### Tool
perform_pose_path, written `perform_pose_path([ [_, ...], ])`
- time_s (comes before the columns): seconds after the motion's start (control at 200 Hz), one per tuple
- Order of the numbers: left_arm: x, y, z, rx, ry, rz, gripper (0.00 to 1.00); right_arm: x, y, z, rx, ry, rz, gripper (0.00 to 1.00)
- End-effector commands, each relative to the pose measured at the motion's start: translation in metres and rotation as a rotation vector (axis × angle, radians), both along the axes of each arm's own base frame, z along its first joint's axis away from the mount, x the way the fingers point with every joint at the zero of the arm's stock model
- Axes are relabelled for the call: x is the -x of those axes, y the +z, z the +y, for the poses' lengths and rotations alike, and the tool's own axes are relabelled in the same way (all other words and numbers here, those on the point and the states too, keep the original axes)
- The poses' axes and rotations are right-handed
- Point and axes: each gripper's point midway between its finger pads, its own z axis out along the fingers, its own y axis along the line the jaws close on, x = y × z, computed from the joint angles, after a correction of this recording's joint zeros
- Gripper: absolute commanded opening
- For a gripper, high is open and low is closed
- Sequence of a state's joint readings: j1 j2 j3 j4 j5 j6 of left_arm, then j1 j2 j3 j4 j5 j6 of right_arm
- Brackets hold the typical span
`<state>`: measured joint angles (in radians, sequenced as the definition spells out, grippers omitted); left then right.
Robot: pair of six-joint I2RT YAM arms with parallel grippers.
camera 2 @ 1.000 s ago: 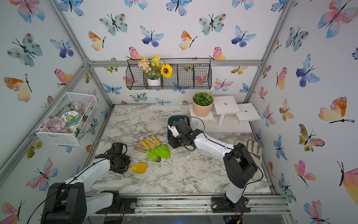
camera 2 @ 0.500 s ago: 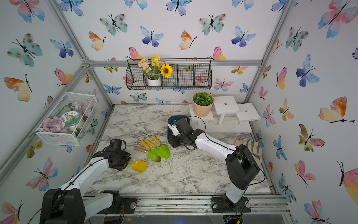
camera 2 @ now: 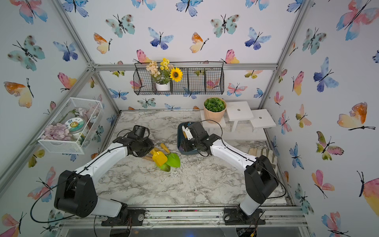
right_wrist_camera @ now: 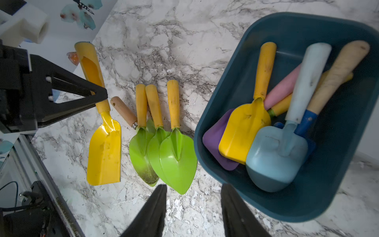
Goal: Put the shovel into the storage box
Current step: Place the shovel in the storage box.
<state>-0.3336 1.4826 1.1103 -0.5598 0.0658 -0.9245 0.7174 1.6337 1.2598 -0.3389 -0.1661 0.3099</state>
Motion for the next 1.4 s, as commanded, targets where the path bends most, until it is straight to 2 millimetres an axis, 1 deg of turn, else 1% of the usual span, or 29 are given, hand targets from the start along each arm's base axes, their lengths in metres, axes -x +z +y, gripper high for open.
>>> perform_pose_path([
  [0.0, -0.02, 0.017, -0.029, -0.033, -0.144, -0.057, 0.04, -0.002, 0.007, -0.016, 0.006, -0.073, 0.01, 0.48],
  [0.09, -0.037, 0.027, -0.051, -0.048, -0.213, -0.087, 0.04, -0.003, 0.007, -0.024, 0.0, -0.101, 0.019, 0.48],
  [0.23, -0.062, 0.036, -0.084, -0.058, -0.305, -0.126, 0.04, -0.003, 0.005, -0.036, 0.004, -0.146, 0.029, 0.48],
  [0.34, -0.077, 0.035, -0.109, -0.052, -0.374, -0.135, 0.04, -0.002, 0.004, -0.043, 0.006, -0.17, 0.032, 0.48],
  [0.365, -0.08, 0.032, -0.114, -0.057, -0.386, -0.132, 0.04, -0.002, 0.004, -0.045, 0.007, -0.175, 0.032, 0.48],
  [0.471, -0.093, 0.03, -0.133, -0.073, -0.438, -0.139, 0.04, 0.0, 0.004, -0.051, 0.011, -0.194, 0.033, 0.48],
  [0.491, -0.095, 0.03, -0.137, -0.076, -0.445, -0.142, 0.04, 0.001, 0.004, -0.052, 0.011, -0.198, 0.033, 0.48],
  [0.511, -0.097, 0.035, -0.14, -0.073, -0.453, -0.155, 0.04, 0.001, 0.003, -0.053, 0.013, -0.201, 0.034, 0.48],
  [0.521, -0.099, 0.026, -0.142, -0.079, -0.458, -0.139, 0.04, 0.002, 0.003, -0.053, 0.013, -0.203, 0.034, 0.48],
  [0.536, -0.101, 0.022, -0.145, -0.079, -0.465, -0.133, 0.04, 0.002, 0.003, -0.054, 0.014, -0.205, 0.035, 0.48],
  [0.726, -0.119, 0.012, -0.175, -0.063, -0.533, -0.149, 0.05, 0.005, 0.003, -0.064, 0.028, -0.231, 0.033, 0.48],
  [0.856, -0.128, 0.007, -0.191, -0.055, -0.566, -0.161, 0.05, 0.006, 0.002, -0.068, 0.04, -0.24, 0.033, 0.48],
  [0.931, -0.128, 0.001, -0.2, -0.058, -0.59, -0.162, 0.07, 0.006, 0.0, -0.07, 0.045, -0.244, 0.036, 0.48],
  [1.011, -0.128, -0.006, -0.206, -0.07, -0.601, -0.157, 0.08, 0.006, 0.0, -0.071, 0.048, -0.246, 0.035, 0.48],
  [1.256, -0.125, -0.028, -0.207, -0.087, -0.609, -0.12, 0.08, 0.006, -0.005, -0.071, 0.054, -0.244, 0.042, 0.48],
  [1.397, -0.124, -0.034, -0.21, -0.09, -0.612, -0.114, 0.08, 0.005, -0.006, -0.071, 0.054, -0.242, 0.043, 0.48],
])
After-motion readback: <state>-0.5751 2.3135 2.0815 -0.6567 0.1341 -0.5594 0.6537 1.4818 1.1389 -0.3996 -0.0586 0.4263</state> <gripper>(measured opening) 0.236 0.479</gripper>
